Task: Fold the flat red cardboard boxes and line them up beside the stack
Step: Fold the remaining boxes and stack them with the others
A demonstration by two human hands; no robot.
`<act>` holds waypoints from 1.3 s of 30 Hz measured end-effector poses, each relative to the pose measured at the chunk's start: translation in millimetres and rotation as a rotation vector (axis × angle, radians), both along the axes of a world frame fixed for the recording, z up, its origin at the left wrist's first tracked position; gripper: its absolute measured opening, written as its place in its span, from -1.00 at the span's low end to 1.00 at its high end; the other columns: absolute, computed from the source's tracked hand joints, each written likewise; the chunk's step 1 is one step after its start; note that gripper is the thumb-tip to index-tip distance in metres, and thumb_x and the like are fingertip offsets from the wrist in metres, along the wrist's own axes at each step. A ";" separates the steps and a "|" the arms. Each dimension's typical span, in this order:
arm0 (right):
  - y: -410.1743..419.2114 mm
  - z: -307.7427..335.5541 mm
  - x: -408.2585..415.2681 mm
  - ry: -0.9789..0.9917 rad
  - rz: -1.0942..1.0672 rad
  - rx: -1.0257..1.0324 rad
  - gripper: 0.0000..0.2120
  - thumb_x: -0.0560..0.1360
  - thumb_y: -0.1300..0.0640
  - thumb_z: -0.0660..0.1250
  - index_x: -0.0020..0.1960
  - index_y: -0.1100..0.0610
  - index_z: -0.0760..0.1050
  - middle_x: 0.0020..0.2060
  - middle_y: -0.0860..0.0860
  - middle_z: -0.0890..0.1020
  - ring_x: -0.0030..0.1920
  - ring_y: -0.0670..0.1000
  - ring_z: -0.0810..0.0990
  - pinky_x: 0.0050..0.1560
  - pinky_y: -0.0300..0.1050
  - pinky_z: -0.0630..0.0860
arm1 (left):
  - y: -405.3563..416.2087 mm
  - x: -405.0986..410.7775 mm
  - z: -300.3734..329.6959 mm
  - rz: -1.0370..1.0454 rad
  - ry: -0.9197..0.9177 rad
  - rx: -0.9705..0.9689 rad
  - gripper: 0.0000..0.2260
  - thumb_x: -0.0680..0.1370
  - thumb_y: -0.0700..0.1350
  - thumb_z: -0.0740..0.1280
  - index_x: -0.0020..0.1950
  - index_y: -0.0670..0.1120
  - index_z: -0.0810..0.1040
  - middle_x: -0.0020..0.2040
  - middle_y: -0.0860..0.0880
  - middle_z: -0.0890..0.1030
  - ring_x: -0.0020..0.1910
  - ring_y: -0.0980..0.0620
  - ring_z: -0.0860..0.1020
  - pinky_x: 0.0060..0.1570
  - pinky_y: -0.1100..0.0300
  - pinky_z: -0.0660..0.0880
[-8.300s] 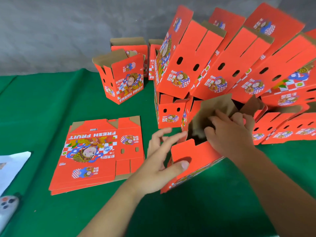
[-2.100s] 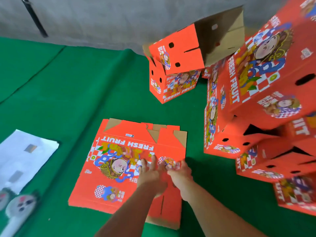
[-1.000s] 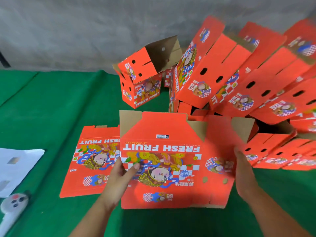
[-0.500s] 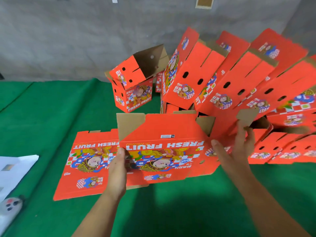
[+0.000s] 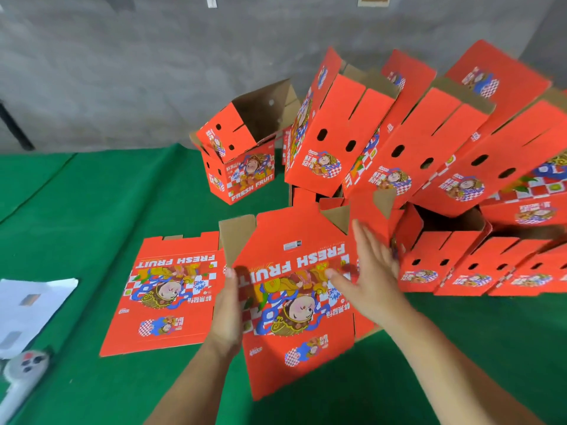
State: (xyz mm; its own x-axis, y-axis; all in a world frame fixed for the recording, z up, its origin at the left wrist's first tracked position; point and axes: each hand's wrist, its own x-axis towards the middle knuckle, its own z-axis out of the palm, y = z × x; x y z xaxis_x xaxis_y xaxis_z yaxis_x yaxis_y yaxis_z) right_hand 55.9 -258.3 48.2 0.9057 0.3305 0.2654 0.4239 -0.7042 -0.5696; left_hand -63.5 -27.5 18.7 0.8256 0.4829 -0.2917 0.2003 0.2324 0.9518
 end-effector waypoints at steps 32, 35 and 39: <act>-47.3 42.1 -54.1 0.055 0.068 -0.370 -0.73 0.57 -0.27 0.25 0.26 -0.36 0.49 0.55 -0.16 0.30 0.57 -0.02 0.01 0.49 0.11 -0.03 | 8.0 -9.8 -1.2 0.553 -0.220 0.279 -0.55 0.76 0.07 0.18 0.40 -0.27 0.53 0.34 -0.21 0.63 0.35 -0.10 0.59 0.40 0.00 0.49; -43.2 18.6 -46.0 0.123 0.194 -0.249 -0.58 0.50 -0.24 0.37 0.28 -0.20 0.33 0.43 -0.19 0.38 0.58 -0.08 -0.07 0.53 0.09 0.16 | 7.4 -14.1 -2.5 0.500 -0.213 0.270 -0.52 0.72 0.12 0.19 0.47 -0.22 0.45 0.40 -0.22 0.56 0.42 -0.28 0.51 0.43 -0.36 0.39; -32.4 3.1 -48.1 0.062 0.103 -0.020 -0.58 0.43 -0.23 0.45 0.10 0.02 0.45 0.09 -0.09 0.51 0.33 0.02 0.31 0.32 -0.01 0.37 | -9.5 -25.9 -0.1 0.433 -0.324 0.501 -0.70 0.67 0.12 0.17 0.38 0.21 0.48 0.36 -0.02 0.48 0.42 -0.10 0.43 0.52 -0.09 0.31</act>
State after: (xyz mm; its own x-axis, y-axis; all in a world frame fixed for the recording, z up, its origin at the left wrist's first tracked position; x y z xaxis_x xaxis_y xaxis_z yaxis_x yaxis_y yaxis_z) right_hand 7.8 -290.6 51.4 0.8809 0.4278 0.2025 0.4594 -0.6702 -0.5829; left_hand -89.3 -37.0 18.6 0.5380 0.7964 0.2761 -0.1202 -0.2518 0.9603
